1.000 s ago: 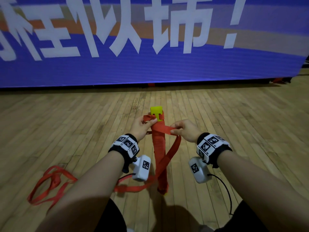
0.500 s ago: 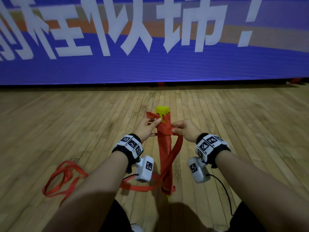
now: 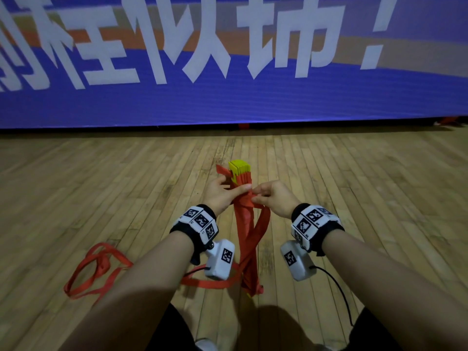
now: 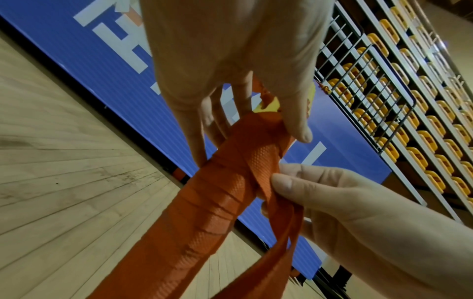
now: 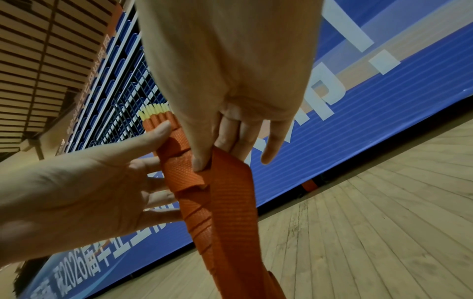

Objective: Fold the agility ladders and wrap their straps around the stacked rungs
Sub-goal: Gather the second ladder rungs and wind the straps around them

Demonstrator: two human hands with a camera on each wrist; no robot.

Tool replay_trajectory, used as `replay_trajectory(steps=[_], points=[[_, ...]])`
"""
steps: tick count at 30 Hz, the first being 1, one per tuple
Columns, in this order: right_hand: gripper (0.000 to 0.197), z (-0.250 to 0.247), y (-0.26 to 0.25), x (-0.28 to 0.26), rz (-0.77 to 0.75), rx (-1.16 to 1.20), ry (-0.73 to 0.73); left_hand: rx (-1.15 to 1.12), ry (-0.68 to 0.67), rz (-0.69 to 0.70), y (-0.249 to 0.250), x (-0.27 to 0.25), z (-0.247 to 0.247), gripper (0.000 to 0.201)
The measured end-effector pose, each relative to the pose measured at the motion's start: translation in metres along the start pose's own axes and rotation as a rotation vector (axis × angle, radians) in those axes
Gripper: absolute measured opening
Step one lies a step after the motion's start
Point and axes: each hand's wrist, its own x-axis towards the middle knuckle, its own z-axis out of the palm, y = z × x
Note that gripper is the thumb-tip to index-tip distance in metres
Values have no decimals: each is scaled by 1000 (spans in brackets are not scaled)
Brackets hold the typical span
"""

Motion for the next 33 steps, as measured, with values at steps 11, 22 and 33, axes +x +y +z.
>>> replay_trajectory(steps=[11, 22, 33], points=[[23, -5, 3, -2, 15, -45, 57, -27, -81, -18, -2, 0, -8, 27], [40, -3, 4, 5, -7, 32, 41, -52, -128, -15, 1, 0, -5, 33], [44, -1, 6, 7, 30, 189, 102, 35, -82, 49, -3, 2, -2, 20]])
